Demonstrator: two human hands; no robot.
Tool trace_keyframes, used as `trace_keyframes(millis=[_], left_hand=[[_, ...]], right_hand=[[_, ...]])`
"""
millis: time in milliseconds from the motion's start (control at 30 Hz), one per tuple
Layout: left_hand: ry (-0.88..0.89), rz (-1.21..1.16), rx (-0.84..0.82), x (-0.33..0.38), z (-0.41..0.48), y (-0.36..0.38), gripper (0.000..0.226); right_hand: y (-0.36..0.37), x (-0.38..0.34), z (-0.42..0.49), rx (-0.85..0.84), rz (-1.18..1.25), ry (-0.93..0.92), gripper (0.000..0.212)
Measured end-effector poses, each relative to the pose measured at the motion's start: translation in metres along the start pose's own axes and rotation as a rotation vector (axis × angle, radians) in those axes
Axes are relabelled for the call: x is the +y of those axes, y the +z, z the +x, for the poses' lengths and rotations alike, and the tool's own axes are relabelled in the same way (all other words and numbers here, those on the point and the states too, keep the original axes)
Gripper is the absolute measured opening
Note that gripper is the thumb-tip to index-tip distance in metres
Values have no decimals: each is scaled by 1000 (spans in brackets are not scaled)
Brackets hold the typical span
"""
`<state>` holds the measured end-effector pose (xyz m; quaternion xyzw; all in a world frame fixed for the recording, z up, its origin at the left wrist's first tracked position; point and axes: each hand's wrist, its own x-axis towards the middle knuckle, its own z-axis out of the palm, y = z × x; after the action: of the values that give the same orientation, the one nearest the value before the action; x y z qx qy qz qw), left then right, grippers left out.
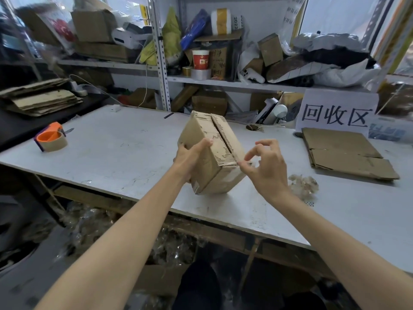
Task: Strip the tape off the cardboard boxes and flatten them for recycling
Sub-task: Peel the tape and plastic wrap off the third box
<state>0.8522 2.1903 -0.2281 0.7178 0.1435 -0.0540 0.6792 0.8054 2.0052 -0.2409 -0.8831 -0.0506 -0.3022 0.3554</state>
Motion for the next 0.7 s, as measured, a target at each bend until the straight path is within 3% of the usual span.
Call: trace_keyframes(millis=[133,267,367,533,700], left_hand=[[3,26,1,-9,7,5,67],[31,39,-38,-1,4,21,89],[37,50,-24,5,7,33,95],[66,192,-23,5,16,39,70],[37,316,-75,14,12,42,85]], right_hand=[[6,7,1,-78,8,131,31],[6,2,2,-124,161,-19,18],[4,-1,6,-125,216,-4,7],[2,9,8,-98,148,38,31],[1,11,13,-100,149,357,59]])
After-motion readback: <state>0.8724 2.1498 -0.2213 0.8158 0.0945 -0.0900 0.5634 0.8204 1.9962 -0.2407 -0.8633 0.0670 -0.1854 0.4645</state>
